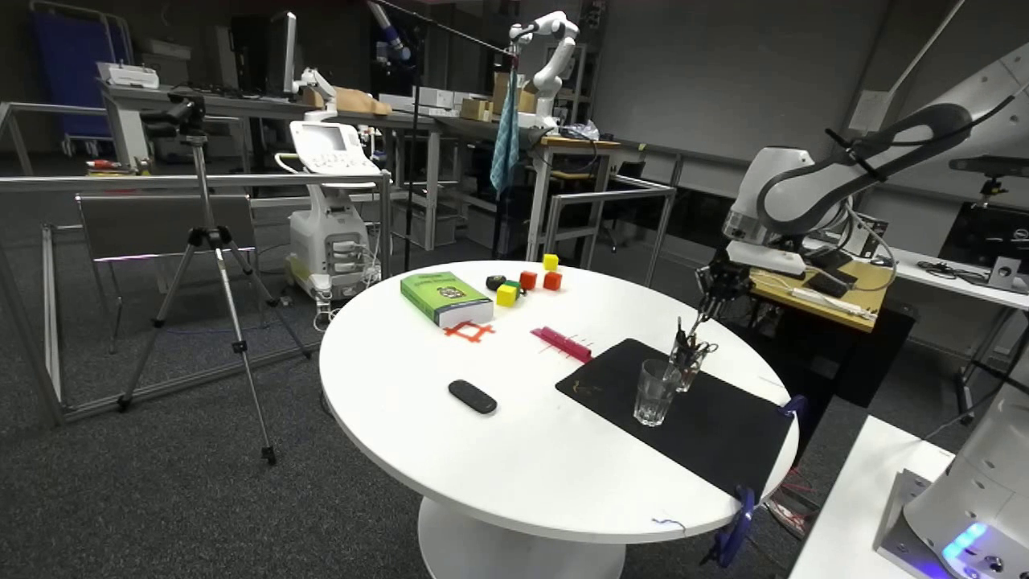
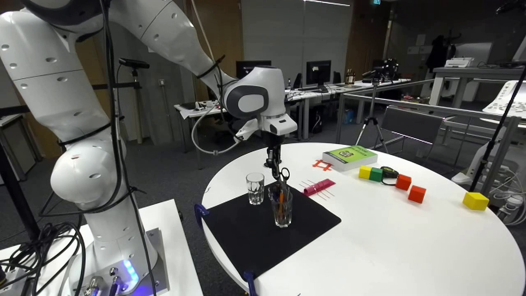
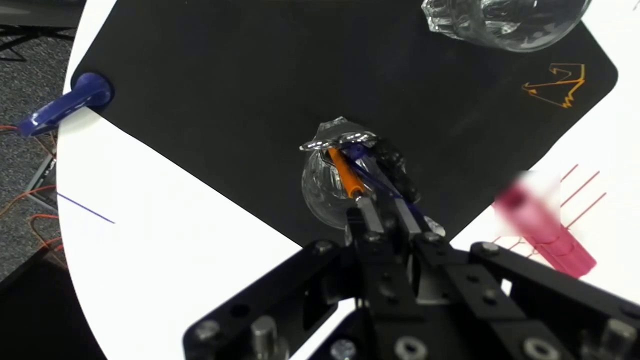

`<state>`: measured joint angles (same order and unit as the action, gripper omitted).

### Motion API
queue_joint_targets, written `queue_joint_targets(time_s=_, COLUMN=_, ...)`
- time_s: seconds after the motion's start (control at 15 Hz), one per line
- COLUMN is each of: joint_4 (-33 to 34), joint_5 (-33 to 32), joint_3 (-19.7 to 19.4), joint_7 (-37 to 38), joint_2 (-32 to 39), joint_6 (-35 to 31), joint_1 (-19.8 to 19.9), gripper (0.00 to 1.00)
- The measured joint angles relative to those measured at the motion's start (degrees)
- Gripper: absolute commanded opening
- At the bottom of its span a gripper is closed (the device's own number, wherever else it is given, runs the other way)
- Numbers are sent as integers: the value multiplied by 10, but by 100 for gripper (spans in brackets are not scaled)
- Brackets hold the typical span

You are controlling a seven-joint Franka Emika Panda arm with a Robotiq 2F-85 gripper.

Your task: Move one scissors from the glass on the right to the glass on the left.

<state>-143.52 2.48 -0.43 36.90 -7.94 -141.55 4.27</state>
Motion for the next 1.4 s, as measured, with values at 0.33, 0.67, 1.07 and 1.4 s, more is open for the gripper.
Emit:
queue_joint_targets(time_s=0.33, joint_4=-1, joint_5=0, joint_3=17, joint_7=0, joint_2=-72, joint_6=44, joint_1=-5, gripper=2)
queue_joint_targets(time_s=0.67, joint_4=-2, joint_5=0, joint_3=43, joint_7=0, joint_2=-128, joint_6=54, joint_1=-5, gripper=2)
queue_joint_targets(time_s=1.07, joint_4=-1, joint_5=6, joint_3=76, joint_7=0, joint_2=-185, joint_6=54, joint_1=-20, gripper=2)
queue_joint_targets(time_s=1.4, joint_4=1, joint_5=31, joint_3=96, joint_7=-2, joint_2=-190, joint_6=54, joint_1=-54, gripper=2)
